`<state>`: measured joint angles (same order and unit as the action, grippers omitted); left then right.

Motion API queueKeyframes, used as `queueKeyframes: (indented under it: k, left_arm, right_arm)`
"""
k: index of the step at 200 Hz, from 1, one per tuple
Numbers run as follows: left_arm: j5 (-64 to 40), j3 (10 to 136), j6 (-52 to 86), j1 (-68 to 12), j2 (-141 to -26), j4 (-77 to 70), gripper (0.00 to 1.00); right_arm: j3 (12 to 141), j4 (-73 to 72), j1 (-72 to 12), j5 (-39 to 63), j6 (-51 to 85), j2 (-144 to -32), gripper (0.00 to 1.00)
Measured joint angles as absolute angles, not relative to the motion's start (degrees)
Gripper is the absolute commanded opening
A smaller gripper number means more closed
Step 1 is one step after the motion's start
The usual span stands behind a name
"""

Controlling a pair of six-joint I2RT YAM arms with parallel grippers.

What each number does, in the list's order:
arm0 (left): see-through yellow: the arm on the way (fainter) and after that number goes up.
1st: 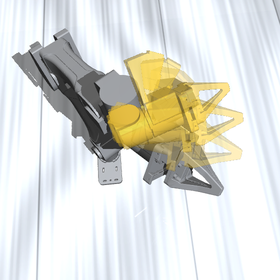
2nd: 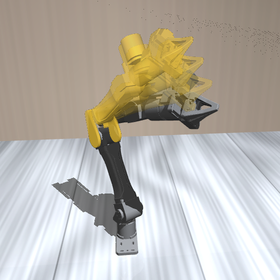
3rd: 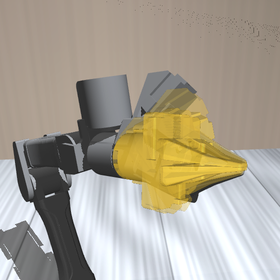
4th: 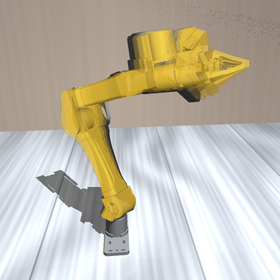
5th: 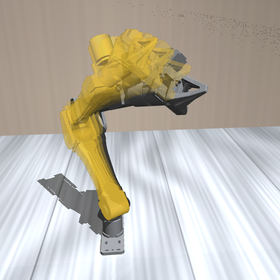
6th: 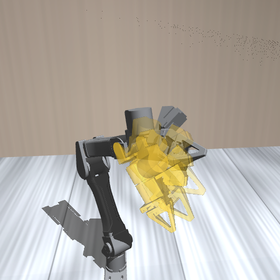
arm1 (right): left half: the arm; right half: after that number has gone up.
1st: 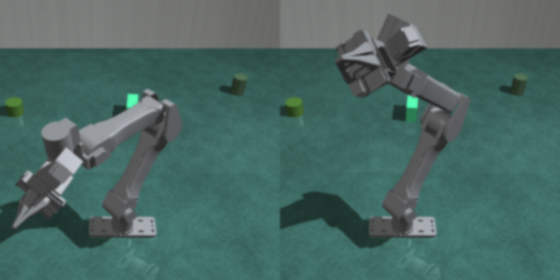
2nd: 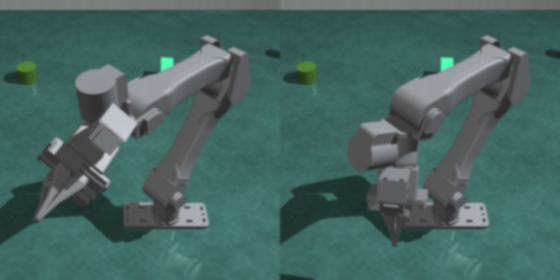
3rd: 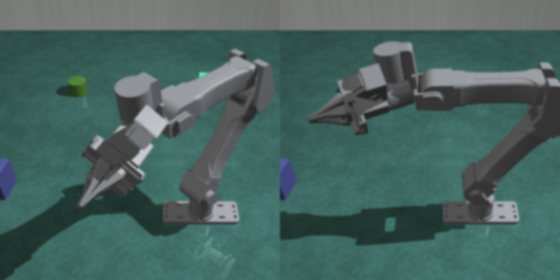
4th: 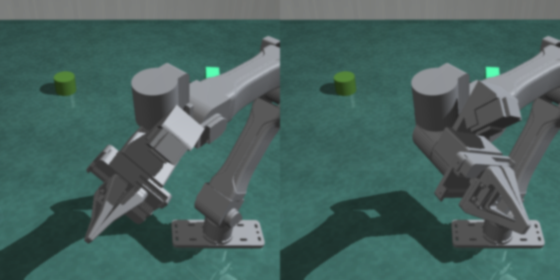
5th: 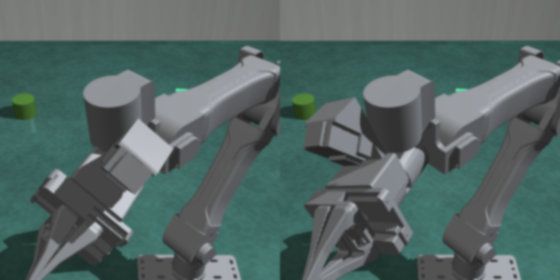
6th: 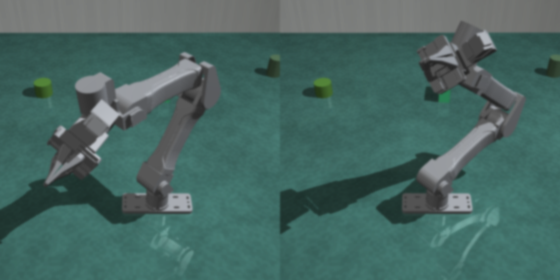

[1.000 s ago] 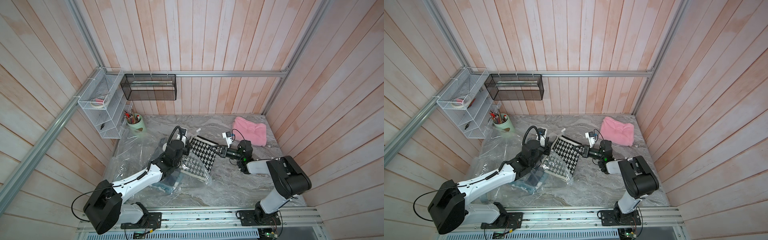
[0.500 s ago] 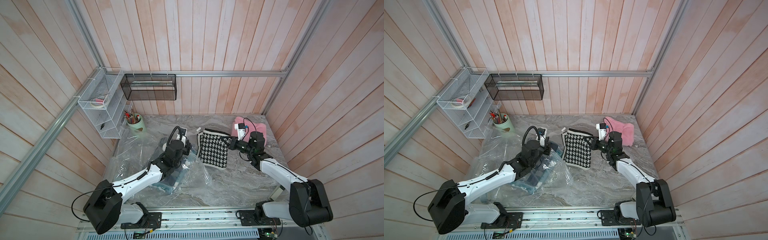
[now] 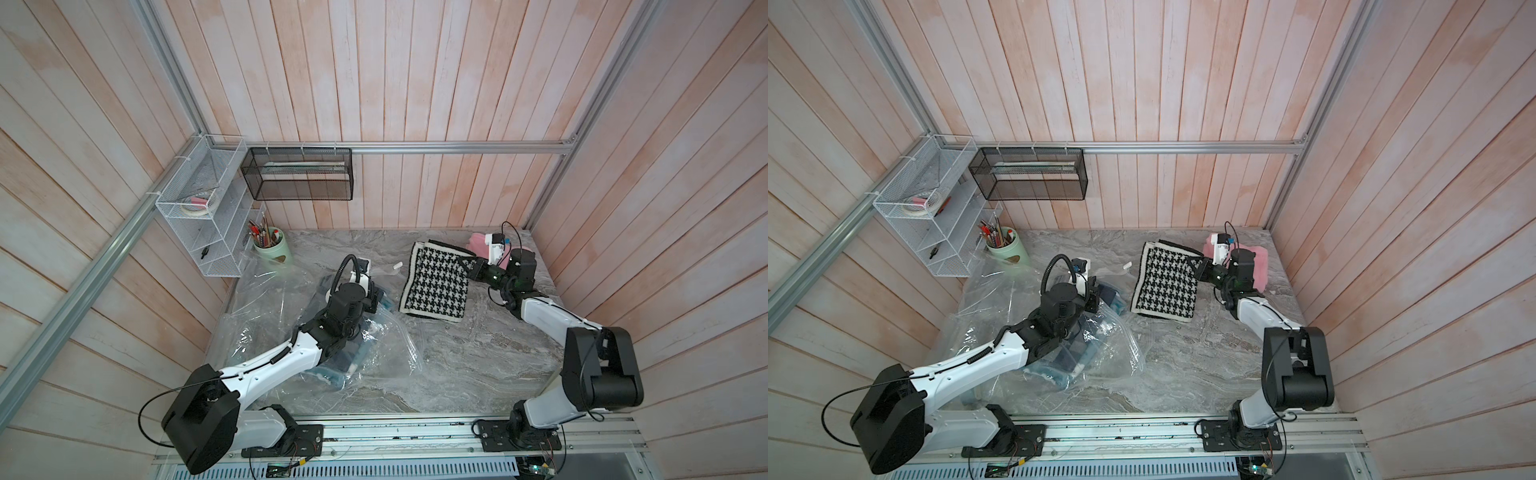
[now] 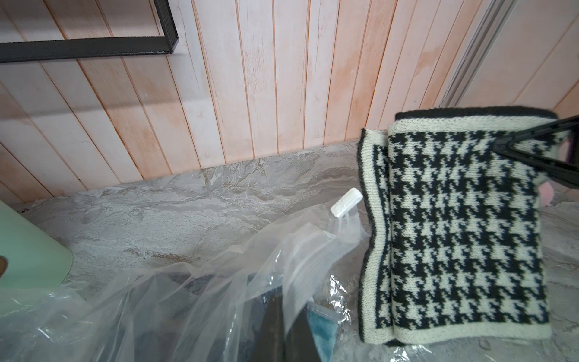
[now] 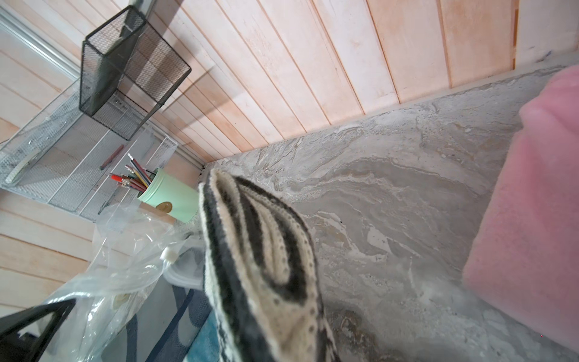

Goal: Take the blanket out of the vacuum bag
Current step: Place the blanket at the corner of the board.

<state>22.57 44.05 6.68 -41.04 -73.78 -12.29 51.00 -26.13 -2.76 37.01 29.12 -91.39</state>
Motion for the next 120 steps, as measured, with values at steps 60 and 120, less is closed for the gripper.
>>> queueKeyframes:
  k: [60,120]
  left_arm:
    - [23.0,44.1,6.1,-41.0,-72.6,-10.9,0.0]
    - [23.9,44.1,6.0,-41.0,-71.1,-10.0,0.0]
  right_arm:
    - [67.5,-27.7,-2.5,40.0,30.9,-106.4,0.0]
    - [80.2,-31.7,-2.4,41.1,35.7,-117.5,0.0]
